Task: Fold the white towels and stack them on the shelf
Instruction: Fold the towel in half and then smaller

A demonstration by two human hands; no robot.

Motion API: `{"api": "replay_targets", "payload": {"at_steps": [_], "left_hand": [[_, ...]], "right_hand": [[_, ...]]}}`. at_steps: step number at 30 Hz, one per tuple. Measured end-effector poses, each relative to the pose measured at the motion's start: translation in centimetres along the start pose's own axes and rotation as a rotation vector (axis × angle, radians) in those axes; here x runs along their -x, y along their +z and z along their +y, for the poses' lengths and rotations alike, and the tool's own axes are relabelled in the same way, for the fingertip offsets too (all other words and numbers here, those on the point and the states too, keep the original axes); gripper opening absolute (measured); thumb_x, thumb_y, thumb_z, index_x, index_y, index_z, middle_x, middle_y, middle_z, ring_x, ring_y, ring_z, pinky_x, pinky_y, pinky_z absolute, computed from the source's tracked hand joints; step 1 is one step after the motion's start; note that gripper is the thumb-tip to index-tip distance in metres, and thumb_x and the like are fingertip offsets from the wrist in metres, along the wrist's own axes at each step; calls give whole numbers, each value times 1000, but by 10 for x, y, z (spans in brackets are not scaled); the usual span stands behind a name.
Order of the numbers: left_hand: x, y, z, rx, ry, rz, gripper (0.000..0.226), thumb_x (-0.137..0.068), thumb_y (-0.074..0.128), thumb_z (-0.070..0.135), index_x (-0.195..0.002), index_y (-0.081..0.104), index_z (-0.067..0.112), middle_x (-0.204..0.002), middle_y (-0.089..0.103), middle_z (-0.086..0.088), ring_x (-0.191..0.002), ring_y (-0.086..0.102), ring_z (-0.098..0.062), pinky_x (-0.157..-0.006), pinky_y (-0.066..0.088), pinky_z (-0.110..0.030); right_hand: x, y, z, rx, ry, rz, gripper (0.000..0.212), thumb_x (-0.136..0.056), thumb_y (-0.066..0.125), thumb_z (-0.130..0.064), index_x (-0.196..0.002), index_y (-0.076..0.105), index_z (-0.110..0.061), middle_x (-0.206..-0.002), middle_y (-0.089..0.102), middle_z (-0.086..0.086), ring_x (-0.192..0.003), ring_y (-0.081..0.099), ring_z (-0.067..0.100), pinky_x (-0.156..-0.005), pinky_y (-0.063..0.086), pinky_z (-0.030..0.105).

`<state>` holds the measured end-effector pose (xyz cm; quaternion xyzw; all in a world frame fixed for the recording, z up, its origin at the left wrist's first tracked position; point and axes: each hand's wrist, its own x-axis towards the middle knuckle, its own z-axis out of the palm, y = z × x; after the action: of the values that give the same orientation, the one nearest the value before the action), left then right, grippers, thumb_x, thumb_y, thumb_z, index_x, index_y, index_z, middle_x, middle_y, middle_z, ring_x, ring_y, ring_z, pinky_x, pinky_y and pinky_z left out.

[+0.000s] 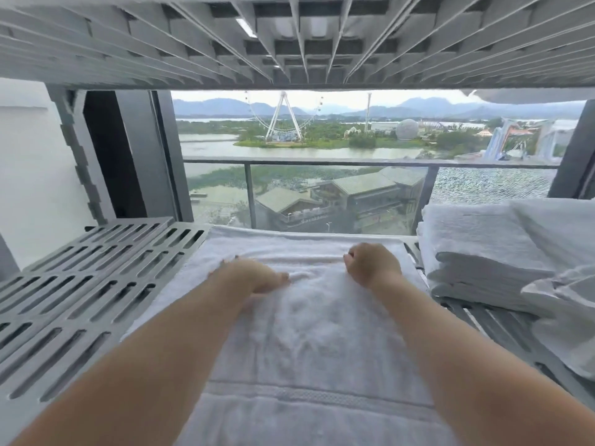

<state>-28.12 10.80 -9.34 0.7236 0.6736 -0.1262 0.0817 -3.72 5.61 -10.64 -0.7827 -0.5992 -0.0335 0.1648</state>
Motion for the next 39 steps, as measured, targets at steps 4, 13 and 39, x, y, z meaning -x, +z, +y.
{"api": "replay_targets", "payload": {"at_steps": [4, 13, 39], "left_hand": [[-19, -32, 21, -48, 57, 184, 75, -97, 19, 68, -148, 43, 19, -156, 40, -8, -137, 42, -32, -102, 38, -47], [-60, -7, 22, 26, 163, 184, 88, -92, 17, 78, -161, 11, 23, -168, 0, -9, -154, 3, -28, -123, 10, -51], [-81, -31, -28, 111, 104, 895, 28, -84, 51, -6, -88, 68, 16, -86, 63, -5, -90, 57, -27, -64, 47, -35]], "right_hand": [[-36, -3, -7, 13, 37, 114, 27, -95, 47, -24, -101, 69, -10, -105, 69, 11, -96, 64, 31, -68, 44, 31], [-77, 20, -17, -87, 1, -45, 59, -91, 37, -4, -145, 48, -27, -151, 42, 5, -129, 52, 27, -96, 50, 40], [-66, 6, -7, -13, 142, 208, 23, -88, 48, -6, -101, 62, -18, -101, 64, 4, -91, 63, 26, -66, 45, 32]]}}
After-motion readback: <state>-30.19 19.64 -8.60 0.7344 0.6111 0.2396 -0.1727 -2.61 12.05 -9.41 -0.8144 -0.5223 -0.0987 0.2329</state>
